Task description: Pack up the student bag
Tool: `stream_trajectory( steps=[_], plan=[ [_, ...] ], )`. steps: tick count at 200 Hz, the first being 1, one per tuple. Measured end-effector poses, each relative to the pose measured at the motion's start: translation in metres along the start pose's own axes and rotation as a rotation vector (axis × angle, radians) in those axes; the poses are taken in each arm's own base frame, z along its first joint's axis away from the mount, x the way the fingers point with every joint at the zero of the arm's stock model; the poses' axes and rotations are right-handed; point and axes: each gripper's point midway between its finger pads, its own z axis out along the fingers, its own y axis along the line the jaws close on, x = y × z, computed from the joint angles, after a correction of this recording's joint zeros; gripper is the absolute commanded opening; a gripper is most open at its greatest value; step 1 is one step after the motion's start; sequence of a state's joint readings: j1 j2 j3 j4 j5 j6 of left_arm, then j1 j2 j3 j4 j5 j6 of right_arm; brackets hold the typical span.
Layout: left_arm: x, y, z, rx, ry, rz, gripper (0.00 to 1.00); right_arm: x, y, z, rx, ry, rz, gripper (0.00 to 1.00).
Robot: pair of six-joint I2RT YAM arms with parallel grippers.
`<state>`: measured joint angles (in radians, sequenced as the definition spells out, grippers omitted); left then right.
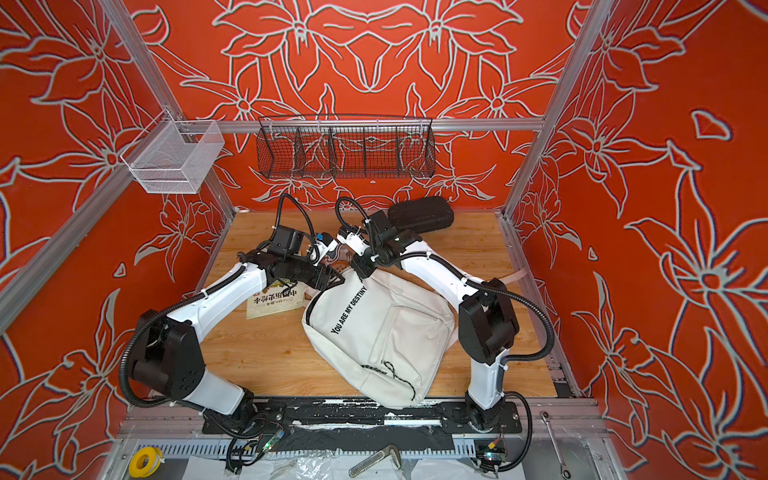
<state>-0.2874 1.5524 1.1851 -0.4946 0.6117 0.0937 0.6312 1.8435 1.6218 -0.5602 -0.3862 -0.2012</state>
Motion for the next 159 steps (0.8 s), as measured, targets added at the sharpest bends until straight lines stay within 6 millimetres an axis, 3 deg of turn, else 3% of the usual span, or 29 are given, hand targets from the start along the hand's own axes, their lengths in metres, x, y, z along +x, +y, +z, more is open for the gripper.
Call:
stream_trajectory(
  steps=[37, 91, 131, 159],
  plan=[
    [0.001, 0.006, 0.007, -0.004, 0.004, -0.022, 0.00, -0.008, 0.003, -0.002, 0.012, -0.002, 0.023, 0.00],
    [-0.005, 0.018, 0.000, -0.079, -0.068, -0.092, 0.00, -0.006, -0.006, -0.005, 0.070, 0.010, 0.211, 0.00],
    [-0.008, 0.030, -0.018, -0.095, -0.165, -0.222, 0.00, 0.022, -0.002, -0.006, 0.114, -0.017, 0.443, 0.00],
    [-0.005, 0.035, -0.026, -0.069, -0.207, -0.312, 0.00, 0.031, -0.006, -0.018, 0.157, -0.077, 0.524, 0.00]
  ],
)
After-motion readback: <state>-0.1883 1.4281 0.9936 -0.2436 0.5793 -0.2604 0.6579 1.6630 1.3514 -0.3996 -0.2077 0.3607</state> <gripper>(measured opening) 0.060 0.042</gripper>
